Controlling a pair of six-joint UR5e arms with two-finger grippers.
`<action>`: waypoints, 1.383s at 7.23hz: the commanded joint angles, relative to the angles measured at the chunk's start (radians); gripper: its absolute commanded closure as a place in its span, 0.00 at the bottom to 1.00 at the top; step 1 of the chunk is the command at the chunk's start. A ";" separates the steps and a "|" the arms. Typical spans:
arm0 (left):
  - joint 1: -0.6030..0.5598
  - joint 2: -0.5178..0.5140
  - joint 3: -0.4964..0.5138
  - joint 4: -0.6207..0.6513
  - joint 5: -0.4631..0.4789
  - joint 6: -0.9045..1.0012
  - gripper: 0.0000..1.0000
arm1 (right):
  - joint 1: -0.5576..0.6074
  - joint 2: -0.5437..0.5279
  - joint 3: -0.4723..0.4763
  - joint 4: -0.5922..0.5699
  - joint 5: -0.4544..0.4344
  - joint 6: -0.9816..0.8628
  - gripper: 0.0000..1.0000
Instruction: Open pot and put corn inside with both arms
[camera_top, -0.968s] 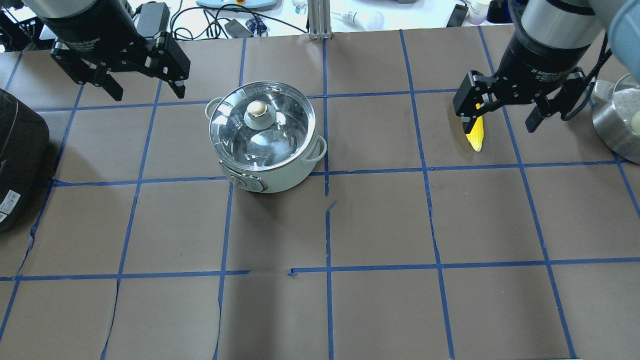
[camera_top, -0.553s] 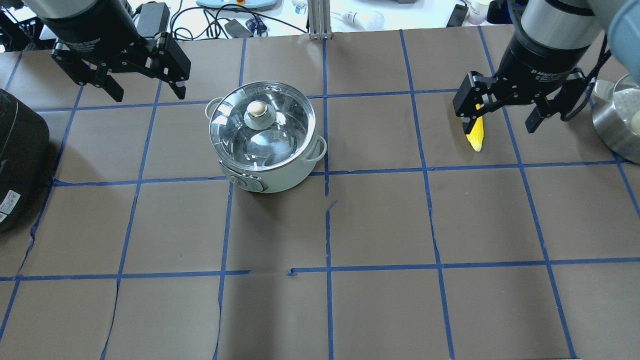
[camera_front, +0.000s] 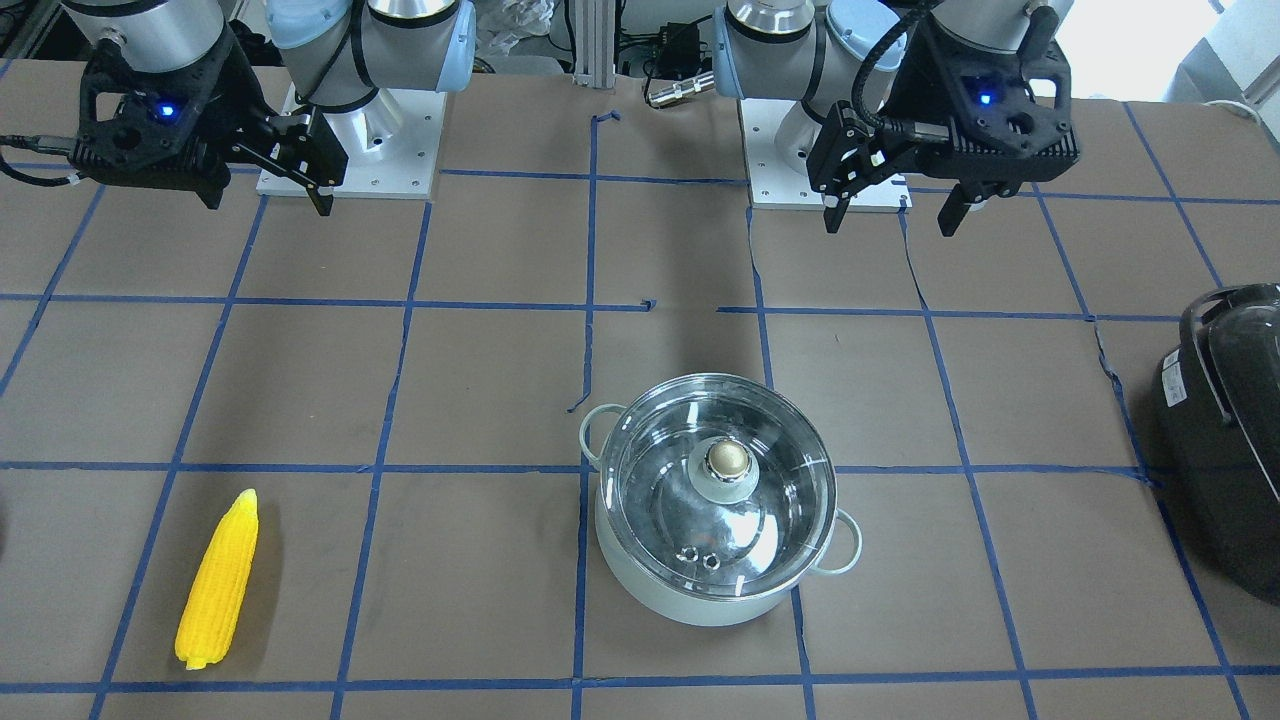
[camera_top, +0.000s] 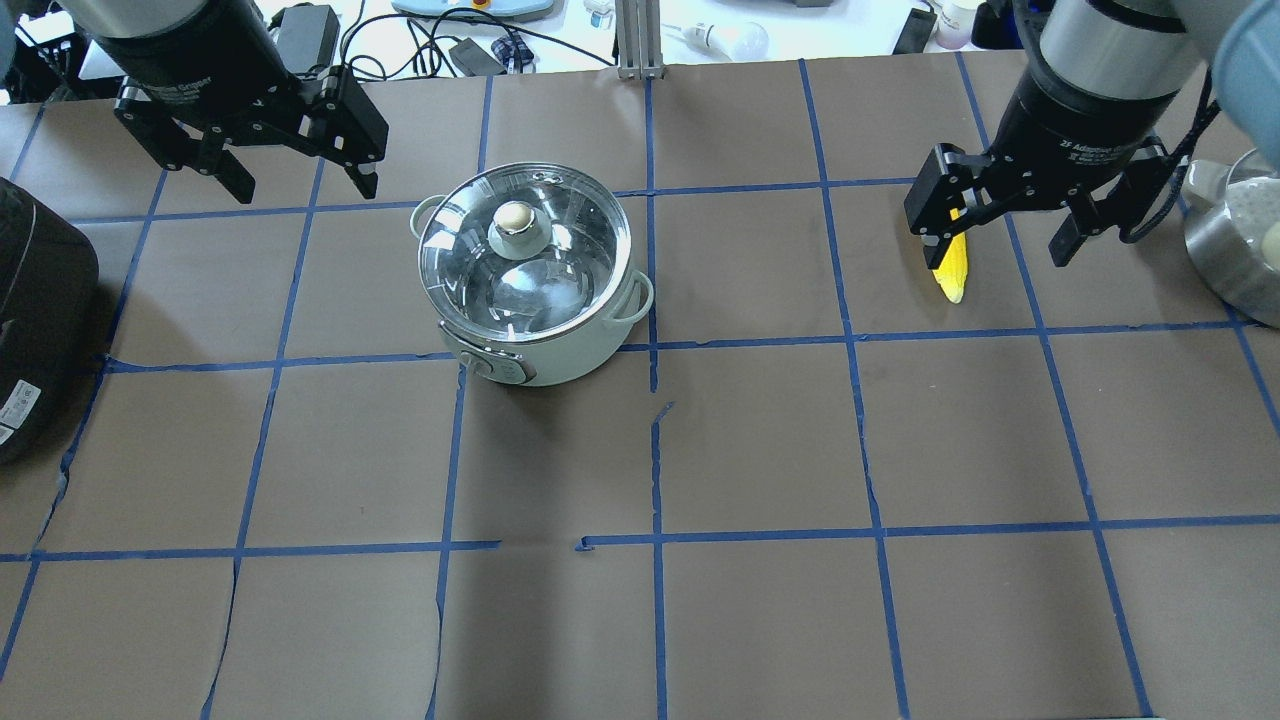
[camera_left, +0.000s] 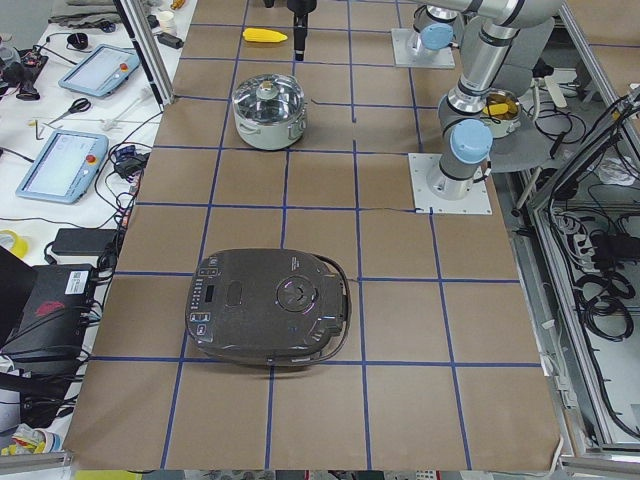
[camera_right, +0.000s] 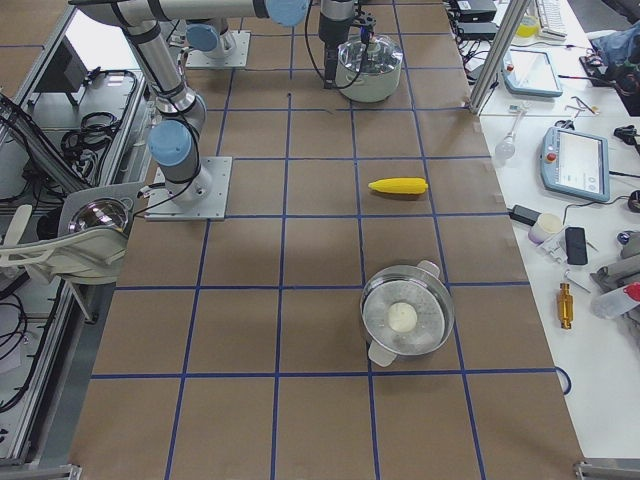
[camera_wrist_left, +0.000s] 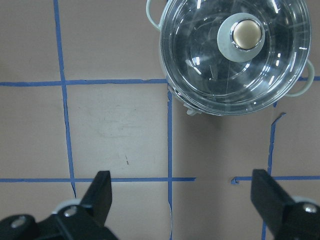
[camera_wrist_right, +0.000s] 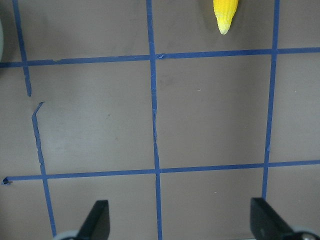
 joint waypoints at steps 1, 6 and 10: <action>-0.001 -0.054 0.032 0.065 -0.018 -0.096 0.00 | 0.000 -0.001 0.000 0.000 -0.001 0.000 0.00; -0.116 -0.277 -0.056 0.384 -0.022 -0.210 0.02 | -0.003 0.006 0.000 -0.005 0.007 0.002 0.00; -0.130 -0.358 -0.069 0.431 -0.027 -0.255 0.02 | -0.122 0.087 0.005 -0.097 0.015 -0.104 0.00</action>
